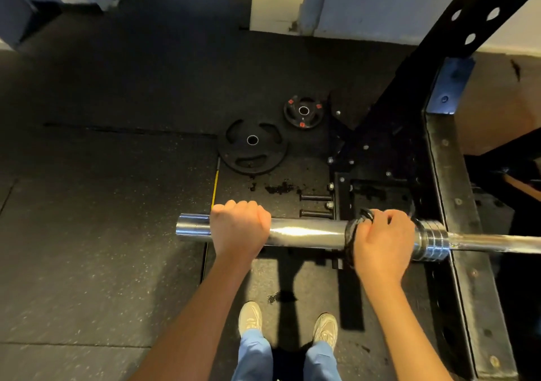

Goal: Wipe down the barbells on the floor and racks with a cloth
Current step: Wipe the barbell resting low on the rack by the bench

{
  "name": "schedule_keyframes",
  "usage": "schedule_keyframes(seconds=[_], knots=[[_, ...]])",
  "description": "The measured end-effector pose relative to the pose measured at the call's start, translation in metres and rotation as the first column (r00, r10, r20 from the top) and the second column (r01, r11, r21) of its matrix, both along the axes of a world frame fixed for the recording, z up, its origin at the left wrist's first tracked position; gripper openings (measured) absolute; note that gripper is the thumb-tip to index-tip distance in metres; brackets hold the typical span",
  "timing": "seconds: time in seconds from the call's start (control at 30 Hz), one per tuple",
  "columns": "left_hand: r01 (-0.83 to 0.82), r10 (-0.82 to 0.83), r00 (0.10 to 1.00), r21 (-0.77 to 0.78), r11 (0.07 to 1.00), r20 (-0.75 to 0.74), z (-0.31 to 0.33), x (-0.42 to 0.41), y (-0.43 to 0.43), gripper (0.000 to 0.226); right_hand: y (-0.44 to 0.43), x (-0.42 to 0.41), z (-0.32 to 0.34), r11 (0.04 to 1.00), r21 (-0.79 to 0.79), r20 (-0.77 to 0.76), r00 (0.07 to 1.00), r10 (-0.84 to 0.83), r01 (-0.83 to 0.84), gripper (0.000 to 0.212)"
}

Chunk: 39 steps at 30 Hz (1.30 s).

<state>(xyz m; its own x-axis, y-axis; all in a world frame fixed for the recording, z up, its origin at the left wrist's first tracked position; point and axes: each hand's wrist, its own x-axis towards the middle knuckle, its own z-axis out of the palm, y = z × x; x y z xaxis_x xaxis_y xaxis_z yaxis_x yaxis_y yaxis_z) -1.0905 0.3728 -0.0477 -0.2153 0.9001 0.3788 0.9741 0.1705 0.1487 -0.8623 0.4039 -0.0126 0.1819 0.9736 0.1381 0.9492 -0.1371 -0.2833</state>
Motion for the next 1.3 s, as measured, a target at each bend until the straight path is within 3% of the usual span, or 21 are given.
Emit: schedule_keyframes(seconds=[0.03,0.17,0.23,0.33,0.37,0.4,0.5,0.57,0.67,0.73,0.8,0.87,0.93,1.0,1.07,1.13,1.2,1.3], knots=[[0.001,-0.001,1.000,-0.001,1.000,-0.016,0.000,0.000,0.000,0.035,-0.009,-0.014,-0.001,1.000,0.011,-0.034,0.999,0.018,-0.017,0.023],[0.016,-0.016,1.000,-0.012,1.000,-0.002,0.003,0.001,-0.001,0.035,-0.037,-0.044,-0.005,0.887,0.028,-0.067,0.884,0.462,-0.461,0.035],[0.003,-0.003,1.000,-0.033,0.999,0.010,0.006,0.003,-0.003,0.035,-0.026,-0.009,-0.006,0.922,0.046,-0.003,0.923,0.385,-0.384,0.031],[-0.011,0.011,1.000,-0.061,0.998,-0.005,0.005,0.004,-0.005,0.039,-0.014,0.030,-0.010,0.997,0.069,0.023,1.000,-0.019,0.018,0.028],[-0.017,0.017,1.000,-0.074,0.997,-0.010,0.005,0.004,-0.004,0.041,-0.014,0.019,-0.011,0.995,0.076,-0.012,0.998,-0.066,0.067,0.029],[-0.019,0.017,1.000,-0.078,0.997,-0.022,0.005,0.003,-0.004,0.042,-0.016,0.000,-0.009,0.996,0.080,-0.049,0.998,-0.026,0.030,0.028],[-0.004,-0.005,0.997,-0.103,0.995,-0.083,0.010,0.005,-0.002,0.046,-0.031,-0.040,-0.005,0.929,0.053,-0.103,0.924,0.369,-0.365,0.029],[-0.001,-0.017,0.989,-0.120,0.993,-0.146,0.013,0.006,-0.004,0.045,-0.026,-0.020,-0.002,0.881,0.039,-0.070,0.878,0.473,-0.472,0.026],[-0.017,0.000,0.992,-0.137,0.990,-0.123,0.019,0.009,-0.006,0.043,-0.007,0.030,0.003,0.982,-0.023,0.004,0.982,0.188,-0.188,0.018],[-0.017,-0.001,0.995,-0.183,0.983,-0.096,0.023,0.010,-0.009,0.041,-0.006,0.025,0.007,0.999,-0.036,-0.024,0.999,-0.028,0.027,0.017],[-0.001,-0.012,0.998,-0.235,0.972,-0.054,0.028,0.010,-0.010,0.039,-0.013,-0.015,0.007,0.998,-0.005,-0.111,0.992,0.057,-0.058,0.010],[0.017,-0.038,0.996,-0.268,0.963,-0.076,0.024,0.012,-0.010,0.033,-0.029,-0.047,0.002,0.941,0.019,-0.118,0.934,0.338,-0.339,0.021],[0.039,-0.114,0.979,-0.394,0.918,-0.168,0.036,0.013,-0.007,0.027,-0.029,-0.040,0.002,0.872,0.010,-0.123,0.865,0.487,-0.490,0.034],[0.062,-0.204,0.970,-0.675,0.736,-0.133,0.049,0.008,-0.001,0.017,-0.020,-0.010,0.007,0.927,-0.045,-0.135,0.921,0.364,-0.373,0.034],[0.052,-0.254,0.954,-0.745,0.665,-0.159,0.049,-0.004,0.001,0.026,-0.012,0.020,0.010,0.994,-0.075,-0.107,0.992,0.067,-0.076,0.025],[0.008,-0.232,0.954,-0.759,0.651,-0.189,0.049,-0.013,-0.001,0.023,-0.008,0.020,0.012,0.995,-0.064,-0.023,0.997,-0.076,0.074,0.021],[-0.013,-0.214,0.958,-0.772,0.636,-0.192,0.049,-0.012,-0.003,0.017,-0.012,-0.009,0.016,0.992,-0.118,-0.012,0.999,-0.044,0.042,0.016],[0.006,-0.211,0.962,-0.762,0.648,-0.171,0.053,-0.009,-0.002,0.009,-0.023,-0.032,0.019,0.963,-0.092,-0.111,0.963,0.244,-0.254,0.018]])
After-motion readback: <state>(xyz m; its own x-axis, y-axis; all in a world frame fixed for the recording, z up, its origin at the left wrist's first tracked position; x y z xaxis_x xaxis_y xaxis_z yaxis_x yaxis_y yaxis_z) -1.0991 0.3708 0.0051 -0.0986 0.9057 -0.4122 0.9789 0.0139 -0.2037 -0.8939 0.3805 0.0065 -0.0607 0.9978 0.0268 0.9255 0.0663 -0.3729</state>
